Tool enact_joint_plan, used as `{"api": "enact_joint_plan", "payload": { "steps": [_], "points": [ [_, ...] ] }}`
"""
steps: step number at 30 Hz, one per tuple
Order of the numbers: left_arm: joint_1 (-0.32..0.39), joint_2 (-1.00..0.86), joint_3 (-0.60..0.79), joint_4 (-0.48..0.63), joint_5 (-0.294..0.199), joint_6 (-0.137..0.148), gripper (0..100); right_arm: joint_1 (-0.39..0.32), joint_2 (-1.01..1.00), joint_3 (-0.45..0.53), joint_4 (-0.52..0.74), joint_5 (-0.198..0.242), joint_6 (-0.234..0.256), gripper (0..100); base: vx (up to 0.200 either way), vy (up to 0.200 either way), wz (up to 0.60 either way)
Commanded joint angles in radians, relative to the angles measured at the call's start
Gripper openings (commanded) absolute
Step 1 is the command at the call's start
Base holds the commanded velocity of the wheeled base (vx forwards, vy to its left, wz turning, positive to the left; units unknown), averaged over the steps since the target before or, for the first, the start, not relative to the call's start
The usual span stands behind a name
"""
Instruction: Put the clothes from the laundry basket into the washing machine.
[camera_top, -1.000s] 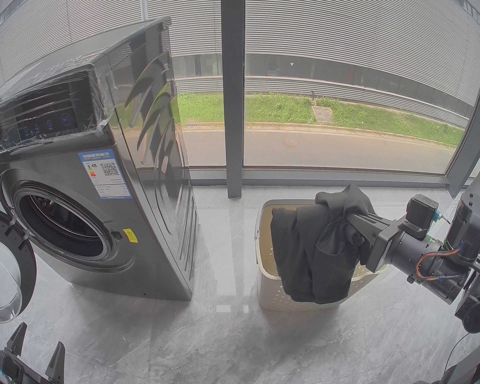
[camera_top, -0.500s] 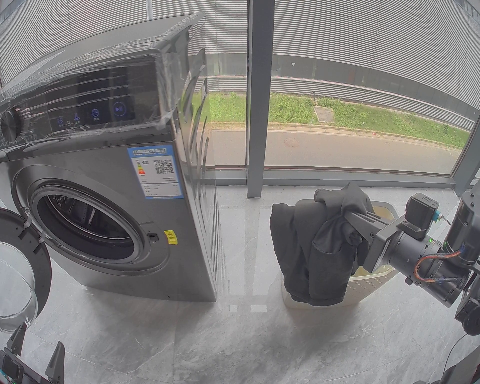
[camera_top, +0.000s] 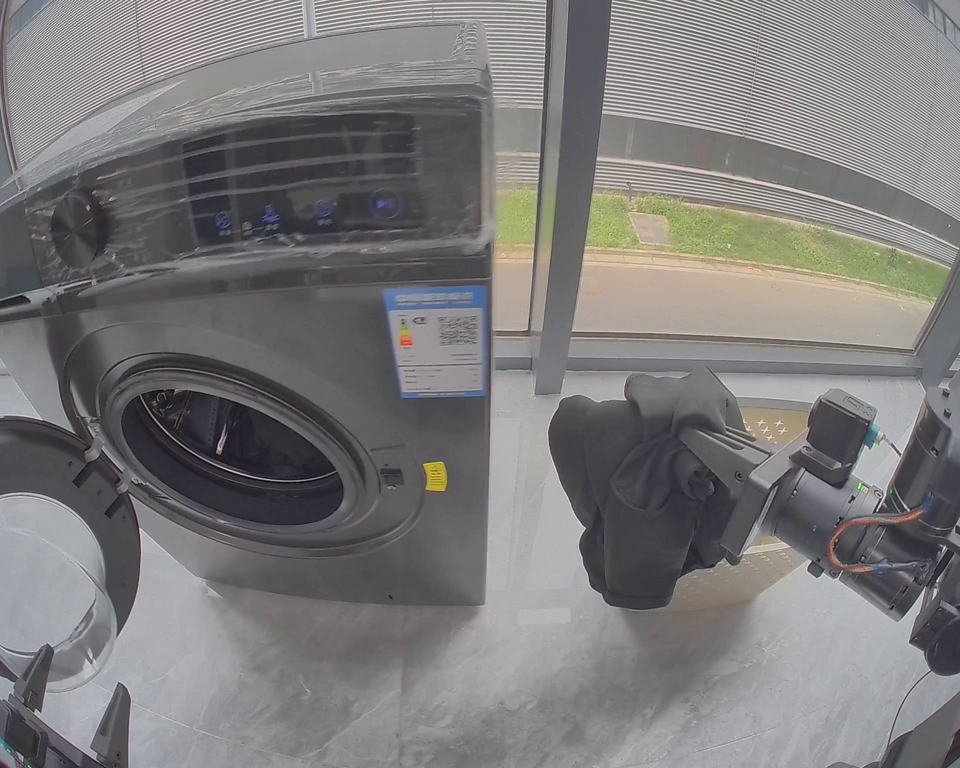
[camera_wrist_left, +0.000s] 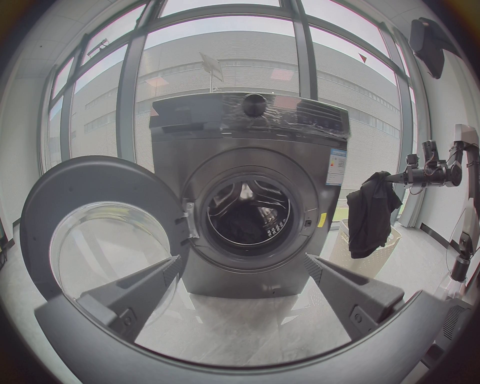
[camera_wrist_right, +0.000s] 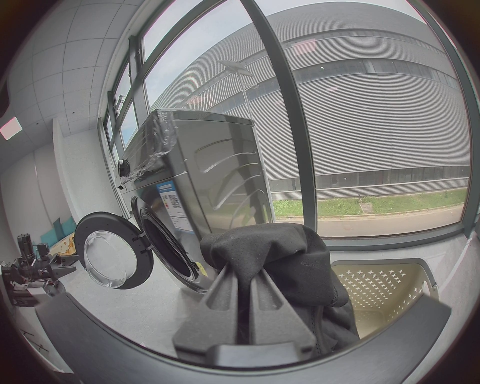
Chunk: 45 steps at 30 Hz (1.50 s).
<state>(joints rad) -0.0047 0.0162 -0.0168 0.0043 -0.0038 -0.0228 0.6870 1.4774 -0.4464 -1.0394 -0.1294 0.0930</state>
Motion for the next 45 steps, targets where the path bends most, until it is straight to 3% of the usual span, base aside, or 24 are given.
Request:
{"api": "enact_joint_plan", "payload": {
  "steps": [1,19,28,37,45],
  "points": [
    [0.002,-0.01,0.015,-0.001,-0.001,0.0,100,-0.001,0.0,0.0,0.001,0.001,0.001,0,0.0,0.2,0.0],
    [0.002,-0.01,0.015,-0.001,-0.001,0.0,100,0.006,0.0,0.002,0.001,0.004,0.001,0,0.0,0.033,0.0],
    [0.002,-0.01,0.015,-0.001,-0.001,0.0,100,0.006,0.001,0.003,0.001,0.005,0.002,0,-0.2,0.0,0.0],
    [0.002,-0.01,0.015,-0.001,-0.001,0.001,100,0.006,0.001,0.006,0.001,0.008,0.004,0,0.0,0.0,0.0],
    [0.002,-0.01,0.015,-0.001,-0.001,0.001,100,0.008,0.001,0.008,-0.001,0.01,0.004,0,0.0,0.2,0.0]
  ]
}}
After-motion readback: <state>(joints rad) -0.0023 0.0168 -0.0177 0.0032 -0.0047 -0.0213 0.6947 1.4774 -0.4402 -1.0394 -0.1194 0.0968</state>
